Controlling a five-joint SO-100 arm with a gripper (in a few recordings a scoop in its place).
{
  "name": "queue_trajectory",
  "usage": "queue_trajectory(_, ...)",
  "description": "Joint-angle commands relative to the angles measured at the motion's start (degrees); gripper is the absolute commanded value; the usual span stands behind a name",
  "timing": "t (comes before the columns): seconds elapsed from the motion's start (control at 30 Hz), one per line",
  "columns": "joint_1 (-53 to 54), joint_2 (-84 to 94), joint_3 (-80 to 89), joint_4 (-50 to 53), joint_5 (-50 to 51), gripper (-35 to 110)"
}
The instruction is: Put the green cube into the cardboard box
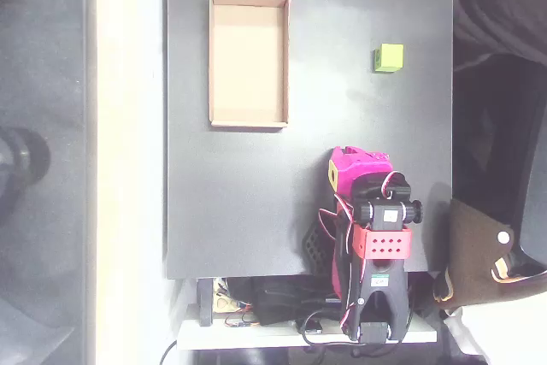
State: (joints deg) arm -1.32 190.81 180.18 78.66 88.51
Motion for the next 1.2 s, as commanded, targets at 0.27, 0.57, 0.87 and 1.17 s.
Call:
queue_trajectory(0.27, -0.26, 0.62, 0.53, 0.53, 0.0, 5)
queue_trajectory(0.57, -0.26, 0.62, 0.53, 0.53, 0.0, 5)
queue_trajectory(0.87, -0.26, 0.18, 0.53, 0.53, 0.0, 5)
queue_trajectory(1.17, -0.35, 0.0, -0.44, 0.53, 0.35, 5)
